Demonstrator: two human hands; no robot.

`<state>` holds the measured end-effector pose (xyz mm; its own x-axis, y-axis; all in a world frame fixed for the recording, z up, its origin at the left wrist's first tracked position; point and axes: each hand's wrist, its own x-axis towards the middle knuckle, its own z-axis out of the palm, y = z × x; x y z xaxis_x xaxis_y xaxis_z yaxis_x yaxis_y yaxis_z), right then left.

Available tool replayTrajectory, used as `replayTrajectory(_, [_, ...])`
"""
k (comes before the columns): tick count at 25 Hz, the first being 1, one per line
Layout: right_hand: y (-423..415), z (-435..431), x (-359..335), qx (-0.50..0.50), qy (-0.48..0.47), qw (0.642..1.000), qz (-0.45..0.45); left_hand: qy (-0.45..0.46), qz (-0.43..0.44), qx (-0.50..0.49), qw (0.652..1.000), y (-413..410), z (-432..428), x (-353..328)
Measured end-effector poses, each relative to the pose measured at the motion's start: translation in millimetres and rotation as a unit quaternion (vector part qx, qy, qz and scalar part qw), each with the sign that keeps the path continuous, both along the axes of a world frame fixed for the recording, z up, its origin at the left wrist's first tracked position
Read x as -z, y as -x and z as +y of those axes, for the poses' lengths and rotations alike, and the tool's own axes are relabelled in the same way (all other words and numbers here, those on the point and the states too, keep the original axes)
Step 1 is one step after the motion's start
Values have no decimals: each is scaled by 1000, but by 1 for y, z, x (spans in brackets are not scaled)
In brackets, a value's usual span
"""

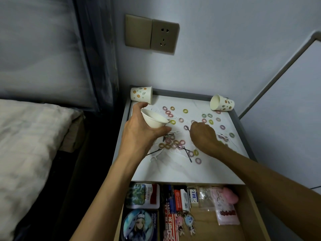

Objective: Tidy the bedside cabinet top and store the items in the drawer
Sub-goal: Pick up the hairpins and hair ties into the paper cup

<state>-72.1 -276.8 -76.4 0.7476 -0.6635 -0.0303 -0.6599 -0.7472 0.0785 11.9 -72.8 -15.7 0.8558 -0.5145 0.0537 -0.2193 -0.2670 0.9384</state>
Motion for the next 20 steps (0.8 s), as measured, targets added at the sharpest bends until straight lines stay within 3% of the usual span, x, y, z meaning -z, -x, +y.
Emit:
replayTrajectory(5, [25,4,-12,8,-162,984,-77,10,19,-4,1000,-1,1,-1])
replayTrajectory(8, [36,18,-8,33,-229,970,-68,15,22,-5,1000,0,0,-1])
replayTrajectory(16, [38,35,2,37,-117,992,-32,21,29,-8,999,0,-1,0])
replayTrajectory(20, [38,38,15,8,-59,996,-60,31,21,-12,999,1,-2,-1])
